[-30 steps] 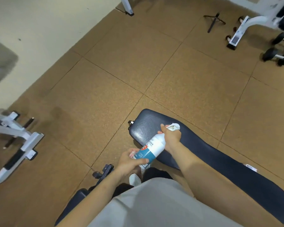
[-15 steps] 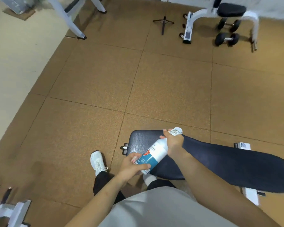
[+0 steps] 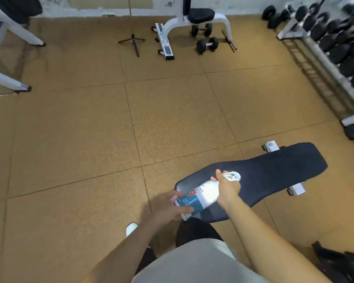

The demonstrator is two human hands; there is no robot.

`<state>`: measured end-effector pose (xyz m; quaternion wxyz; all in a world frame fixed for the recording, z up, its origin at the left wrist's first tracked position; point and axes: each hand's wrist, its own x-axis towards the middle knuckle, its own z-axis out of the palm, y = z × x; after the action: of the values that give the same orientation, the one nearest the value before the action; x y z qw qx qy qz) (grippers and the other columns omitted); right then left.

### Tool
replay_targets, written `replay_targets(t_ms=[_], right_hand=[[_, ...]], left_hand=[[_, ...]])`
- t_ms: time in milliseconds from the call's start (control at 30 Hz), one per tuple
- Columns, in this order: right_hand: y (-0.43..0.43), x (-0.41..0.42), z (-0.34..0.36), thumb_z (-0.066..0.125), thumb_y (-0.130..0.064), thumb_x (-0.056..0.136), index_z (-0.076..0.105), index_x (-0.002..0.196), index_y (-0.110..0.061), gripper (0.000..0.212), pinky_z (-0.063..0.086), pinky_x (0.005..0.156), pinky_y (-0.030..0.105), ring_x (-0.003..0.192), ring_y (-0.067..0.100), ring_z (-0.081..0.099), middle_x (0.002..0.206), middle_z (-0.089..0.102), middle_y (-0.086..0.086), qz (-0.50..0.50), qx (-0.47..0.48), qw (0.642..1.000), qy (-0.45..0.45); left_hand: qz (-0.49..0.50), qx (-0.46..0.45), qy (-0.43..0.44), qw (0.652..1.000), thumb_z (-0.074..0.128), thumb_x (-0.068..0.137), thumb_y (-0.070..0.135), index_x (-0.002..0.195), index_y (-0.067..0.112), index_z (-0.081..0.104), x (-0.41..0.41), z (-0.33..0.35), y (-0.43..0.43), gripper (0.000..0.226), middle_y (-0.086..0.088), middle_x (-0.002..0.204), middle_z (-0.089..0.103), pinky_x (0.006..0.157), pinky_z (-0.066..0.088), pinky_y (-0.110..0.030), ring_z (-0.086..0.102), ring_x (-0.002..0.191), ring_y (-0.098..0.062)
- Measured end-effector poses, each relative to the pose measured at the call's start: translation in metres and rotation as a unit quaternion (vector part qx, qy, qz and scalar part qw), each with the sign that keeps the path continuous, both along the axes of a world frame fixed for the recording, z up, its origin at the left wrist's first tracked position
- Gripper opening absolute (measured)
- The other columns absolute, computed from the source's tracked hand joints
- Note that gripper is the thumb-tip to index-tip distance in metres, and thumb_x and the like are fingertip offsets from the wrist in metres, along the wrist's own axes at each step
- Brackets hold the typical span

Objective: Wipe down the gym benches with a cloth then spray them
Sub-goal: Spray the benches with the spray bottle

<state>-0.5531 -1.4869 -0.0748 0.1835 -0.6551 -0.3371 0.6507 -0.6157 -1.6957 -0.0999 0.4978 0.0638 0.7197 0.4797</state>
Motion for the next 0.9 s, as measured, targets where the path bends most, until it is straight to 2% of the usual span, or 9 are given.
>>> replay_targets(t_ms=[100, 167, 200, 300, 500, 600, 700, 833, 900], right_hand=[[-0.023, -0.013, 0.011, 0.079, -0.014, 0.088, 0.064, 0.103, -0.008, 0.022, 0.061, 0.082, 0.049, 0.095, 0.034, 0.074, 0.102, 0.075, 0.020, -0.032, -0.001, 0.999, -0.022], [-0.032, -0.023, 0.016, 0.079, -0.019, 0.088, 0.063, 0.097, -0.009, 0.021, 0.061, 0.079, 0.049, 0.096, 0.038, 0.074, 0.094, 0.075, 0.019, -0.034, 0.009, 0.998, -0.044], [-0.034, -0.029, 0.017, 0.079, -0.020, 0.088, 0.064, 0.099, -0.008, 0.023, 0.061, 0.078, 0.048, 0.095, 0.039, 0.074, 0.092, 0.075, 0.019, -0.040, 0.017, 0.998, -0.048], [-0.035, -0.045, 0.020, 0.080, -0.017, 0.088, 0.064, 0.113, -0.006, 0.032, 0.061, 0.069, 0.042, 0.085, 0.033, 0.074, 0.097, 0.075, 0.018, -0.061, 0.025, 0.997, -0.029], [-0.031, -0.076, 0.005, 0.080, -0.017, 0.088, 0.065, 0.107, -0.011, 0.025, 0.062, 0.078, 0.050, 0.082, 0.027, 0.074, 0.103, 0.075, 0.017, -0.142, -0.006, 0.990, -0.015], [-0.018, -0.090, -0.011, 0.078, -0.018, 0.089, 0.065, 0.113, -0.003, 0.031, 0.062, 0.069, 0.041, 0.070, 0.024, 0.071, 0.085, 0.075, 0.015, -0.192, -0.019, 0.981, -0.024], [0.000, -0.106, -0.026, 0.077, -0.015, 0.089, 0.066, 0.104, -0.008, 0.020, 0.058, 0.059, 0.032, 0.062, 0.019, 0.068, 0.076, 0.072, 0.010, -0.230, -0.021, 0.973, -0.015], [0.022, -0.129, -0.032, 0.082, -0.010, 0.082, 0.067, 0.095, -0.018, 0.022, 0.061, 0.083, 0.050, 0.079, 0.029, 0.072, 0.100, 0.074, 0.017, -0.278, -0.029, 0.960, 0.010], [0.036, -0.135, -0.031, 0.084, -0.015, 0.079, 0.068, 0.092, -0.015, 0.021, 0.060, 0.088, 0.051, 0.085, 0.032, 0.074, 0.100, 0.076, 0.019, -0.294, -0.032, 0.955, 0.002]], left_hand=[[-0.025, 0.017, -0.026, 0.999, 0.094, 0.069, 0.028, 0.115, 0.030, 0.067, -0.024, 0.008, -0.020, 0.054, 0.010, 0.121, 0.069, 0.071, 0.060, -0.020, 0.067, 0.108, -0.011], [-0.032, 0.024, -0.047, 0.998, 0.095, 0.065, 0.027, 0.112, 0.032, 0.068, -0.036, 0.011, -0.027, 0.055, 0.012, 0.120, 0.070, 0.077, 0.064, -0.031, 0.068, 0.108, -0.010], [-0.034, 0.021, -0.052, 0.998, 0.095, 0.063, 0.026, 0.111, 0.032, 0.068, -0.042, 0.011, -0.028, 0.055, 0.013, 0.118, 0.070, 0.079, 0.065, -0.035, 0.068, 0.107, -0.009], [-0.041, 0.018, -0.063, 0.997, 0.094, 0.068, 0.018, 0.111, 0.027, 0.068, -0.065, 0.012, -0.025, 0.051, 0.012, 0.116, 0.070, 0.073, 0.063, -0.028, 0.069, 0.105, -0.009], [-0.085, 0.009, -0.082, 0.993, 0.093, 0.071, 0.023, 0.120, 0.022, 0.064, -0.119, 0.009, -0.012, 0.057, 0.001, 0.116, 0.073, 0.079, 0.064, -0.034, 0.073, 0.103, -0.017], [-0.109, -0.006, -0.075, 0.991, 0.096, 0.064, 0.025, 0.119, 0.021, 0.066, -0.152, 0.001, 0.009, 0.063, -0.001, 0.117, 0.073, 0.085, 0.064, -0.039, 0.073, 0.104, -0.016], [-0.143, -0.027, -0.069, 0.987, 0.097, 0.058, 0.024, 0.116, 0.020, 0.068, -0.183, -0.007, 0.035, 0.065, -0.003, 0.118, 0.072, 0.082, 0.064, -0.038, 0.072, 0.104, -0.018], [-0.202, -0.050, -0.046, 0.977, 0.094, 0.069, 0.014, 0.117, 0.015, 0.067, -0.219, -0.001, 0.076, 0.055, -0.006, 0.115, 0.072, 0.066, 0.060, -0.023, 0.072, 0.095, -0.015], [-0.232, -0.046, -0.035, 0.971, 0.093, 0.070, 0.016, 0.115, 0.015, 0.067, -0.234, -0.002, 0.099, 0.052, -0.006, 0.113, 0.072, 0.067, 0.059, -0.023, 0.072, 0.094, -0.016]])
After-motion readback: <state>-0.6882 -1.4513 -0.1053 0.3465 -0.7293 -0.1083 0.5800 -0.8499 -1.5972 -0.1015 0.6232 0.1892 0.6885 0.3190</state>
